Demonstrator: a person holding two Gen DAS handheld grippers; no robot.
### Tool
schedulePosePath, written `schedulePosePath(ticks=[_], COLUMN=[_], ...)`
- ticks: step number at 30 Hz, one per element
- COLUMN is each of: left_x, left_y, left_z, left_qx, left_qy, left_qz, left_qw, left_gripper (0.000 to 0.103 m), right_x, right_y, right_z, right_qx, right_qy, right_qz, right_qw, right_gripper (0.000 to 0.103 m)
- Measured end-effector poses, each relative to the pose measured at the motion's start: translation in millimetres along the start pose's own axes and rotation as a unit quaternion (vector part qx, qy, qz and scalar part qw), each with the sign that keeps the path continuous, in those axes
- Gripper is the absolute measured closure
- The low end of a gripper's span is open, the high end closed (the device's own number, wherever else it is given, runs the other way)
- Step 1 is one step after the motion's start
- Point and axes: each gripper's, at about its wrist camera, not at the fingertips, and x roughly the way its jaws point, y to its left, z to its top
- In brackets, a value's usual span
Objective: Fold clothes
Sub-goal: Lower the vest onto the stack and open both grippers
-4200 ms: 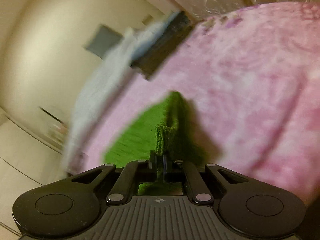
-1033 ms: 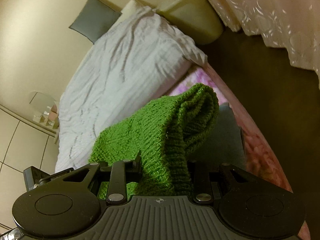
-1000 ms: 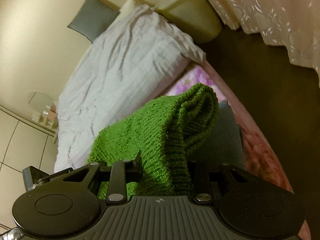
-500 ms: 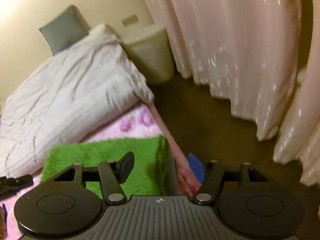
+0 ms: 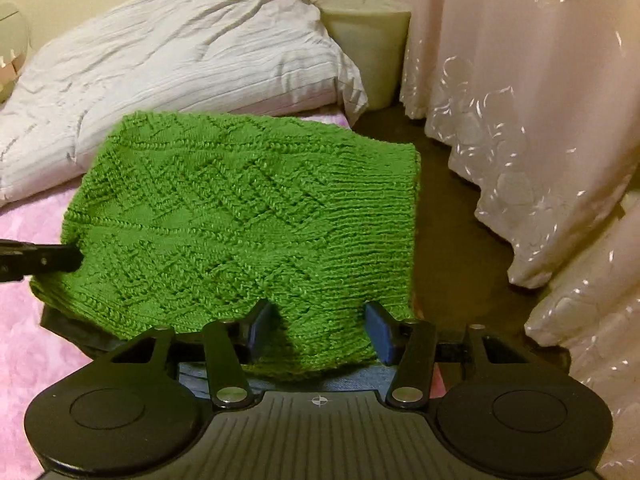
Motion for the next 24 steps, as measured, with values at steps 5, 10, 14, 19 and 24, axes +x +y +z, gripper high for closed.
schedulePosePath(ticks=[5, 10, 14, 19, 24], left_x=[-22, -52, -78, -112, -150], left_y=[-15, -40, -55, -73, -86], left_z=[1, -1, 0, 3, 1], left_qx=[-0.035, -0.069, -0.09, -0.085, -0.089], left_qy=[-0.012, 0.014, 0.03, 0.04, 0.045], left_qz=[0.029, 0.073, 0.082, 0.106, 0.107], left_qw=[0.9989, 0.9948, 0.9921, 0.9899, 0.9893], left_gripper=[0.1, 0.084, 0.08, 0.078, 0.074], right_x=[-23, -51, -75, -114, -150], right_y=[4, 7, 14, 30, 44], right_z=[5, 1, 0, 2, 2], right_qx=[0.017, 0.071, 0.086, 0.088, 0.103], right_qy=[-0.011, 0.009, 0.014, -0.004, -0.001], right_qz=[-0.004, 0.01, 0.007, 0.006, 0.014], right_qw=[1.0, 0.997, 0.996, 0.996, 0.995], right_gripper=[0.052, 0.051, 0.022, 0.021, 0.021])
